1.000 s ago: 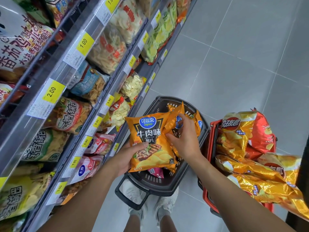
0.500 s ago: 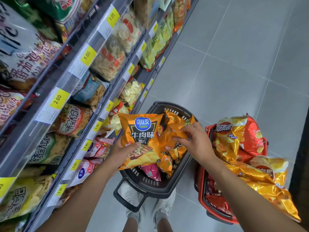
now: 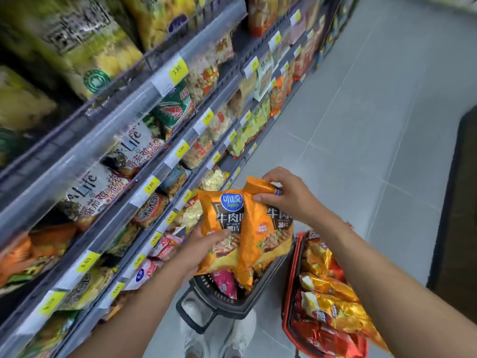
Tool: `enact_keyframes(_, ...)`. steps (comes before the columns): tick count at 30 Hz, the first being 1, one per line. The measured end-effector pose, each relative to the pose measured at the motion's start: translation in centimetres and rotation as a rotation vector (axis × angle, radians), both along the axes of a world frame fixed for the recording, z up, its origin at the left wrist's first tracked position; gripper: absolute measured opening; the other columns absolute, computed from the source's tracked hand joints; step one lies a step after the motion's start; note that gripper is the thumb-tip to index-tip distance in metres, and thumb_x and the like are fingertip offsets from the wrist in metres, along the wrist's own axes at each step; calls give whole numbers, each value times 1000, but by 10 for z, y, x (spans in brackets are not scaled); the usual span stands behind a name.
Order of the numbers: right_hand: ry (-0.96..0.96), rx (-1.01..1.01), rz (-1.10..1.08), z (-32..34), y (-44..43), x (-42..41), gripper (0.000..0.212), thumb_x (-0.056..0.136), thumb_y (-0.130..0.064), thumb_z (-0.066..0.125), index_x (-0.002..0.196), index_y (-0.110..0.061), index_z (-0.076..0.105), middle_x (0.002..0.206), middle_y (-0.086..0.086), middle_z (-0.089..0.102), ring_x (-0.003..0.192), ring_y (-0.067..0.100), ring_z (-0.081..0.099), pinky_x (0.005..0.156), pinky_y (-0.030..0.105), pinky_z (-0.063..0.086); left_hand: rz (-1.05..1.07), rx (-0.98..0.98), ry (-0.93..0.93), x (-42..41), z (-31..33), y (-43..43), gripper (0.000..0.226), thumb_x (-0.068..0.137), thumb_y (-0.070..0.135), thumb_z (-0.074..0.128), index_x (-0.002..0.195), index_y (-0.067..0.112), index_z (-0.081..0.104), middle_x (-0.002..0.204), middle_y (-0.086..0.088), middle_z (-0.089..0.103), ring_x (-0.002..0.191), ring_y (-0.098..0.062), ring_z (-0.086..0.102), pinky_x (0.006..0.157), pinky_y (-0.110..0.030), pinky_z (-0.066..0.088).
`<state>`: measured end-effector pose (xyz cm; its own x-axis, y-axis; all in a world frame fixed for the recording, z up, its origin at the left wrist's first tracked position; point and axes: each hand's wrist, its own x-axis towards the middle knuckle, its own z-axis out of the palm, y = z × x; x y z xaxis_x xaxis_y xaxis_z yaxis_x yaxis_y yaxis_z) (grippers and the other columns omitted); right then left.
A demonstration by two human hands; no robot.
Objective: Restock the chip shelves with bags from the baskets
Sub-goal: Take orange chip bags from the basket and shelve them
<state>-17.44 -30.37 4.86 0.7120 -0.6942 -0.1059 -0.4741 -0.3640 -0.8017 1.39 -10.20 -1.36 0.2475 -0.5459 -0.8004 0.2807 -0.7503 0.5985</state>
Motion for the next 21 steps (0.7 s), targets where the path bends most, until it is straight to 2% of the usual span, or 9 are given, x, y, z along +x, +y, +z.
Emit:
enact_keyframes(3, -55, -201, -104, 26, 23, 6, 49, 80, -62, 76, 116, -31, 69, 114, -7, 62, 110, 14, 57, 97, 43, 46, 60, -28, 146, -17, 43, 10, 92, 53, 55, 100, 129, 36, 52, 131, -3, 69, 123, -29, 65, 108, -59, 49)
enact_keyframes(4, -82, -254, -157, 36, 30, 7, 50, 79, -63, 76, 119, -34, 67, 118, -9, 61, 115, 13, 55, 101, 40, 43, 69, -41, 164, -19, 50, 14, 96, 52, 55, 101, 132, 34, 52, 132, -5, 69, 123, -31, 65, 109, -61, 48)
enact_keyframes(6, -125, -369, -268, 55, 41, 11, 45, 76, -64, 78, 106, -33, 66, 113, -8, 58, 113, 11, 52, 97, 33, 38, 103, -54, 180, -24, 68, 20, 109, 51, 57, 101, 143, 34, 47, 139, -7, 67, 127, -34, 64, 110, -65, 46)
enact_keyframes(9, -77, -542, -296, 82, 56, 22, 41, 75, -68, 76, 75, -30, 60, 82, -15, 51, 87, 11, 49, 79, 34, 33, 166, -134, 191, -24, 104, 31, 78, 59, 39, 99, 122, 30, 54, 121, -12, 76, 113, -38, 72, 101, -63, 53)
enact_keyframes(11, -4, -566, -259, 98, 68, 30, 45, 79, -73, 67, 71, -29, 62, 70, -19, 46, 78, 5, 46, 73, 34, 25, 174, -162, 201, -21, 122, 43, 70, 63, 34, 93, 122, 27, 55, 113, -13, 78, 105, -39, 75, 98, -63, 55)
enact_keyframes(13, 12, -565, -218, 115, 81, 36, 45, 85, -73, 60, 72, -30, 65, 64, -17, 49, 71, 1, 47, 74, 35, 27, 185, -211, 200, -17, 136, 56, 72, 65, 31, 91, 128, 21, 56, 111, -15, 78, 102, -39, 76, 97, -62, 56)
enact_keyframes(17, -35, -536, -101, 148, 118, 43, 36, 99, -44, 51, 71, -28, 67, 67, -13, 61, 69, 3, 55, 81, 40, 41, 237, -245, 220, -14, 156, 90, 71, 69, 27, 91, 132, 12, 60, 112, -20, 77, 97, -40, 77, 95, -58, 58)
enact_keyframes(19, -66, -487, -34, 162, 140, 44, 27, 92, -31, 51, 86, -32, 78, 83, -19, 70, 78, -4, 58, 83, 33, 42, 262, -265, 250, -12, 163, 113, 81, 65, 27, 98, 134, 9, 60, 115, -22, 76, 99, -42, 76, 95, -59, 57)
enact_keyframes(21, -92, -465, 62, 177, 164, 41, 35, 80, -20, 55, 102, -32, 80, 92, -21, 73, 73, -9, 57, 76, 21, 40, 288, -298, 273, -10, 169, 138, 93, 56, 32, 99, 137, 10, 58, 119, -23, 75, 104, -44, 74, 96, -60, 57)
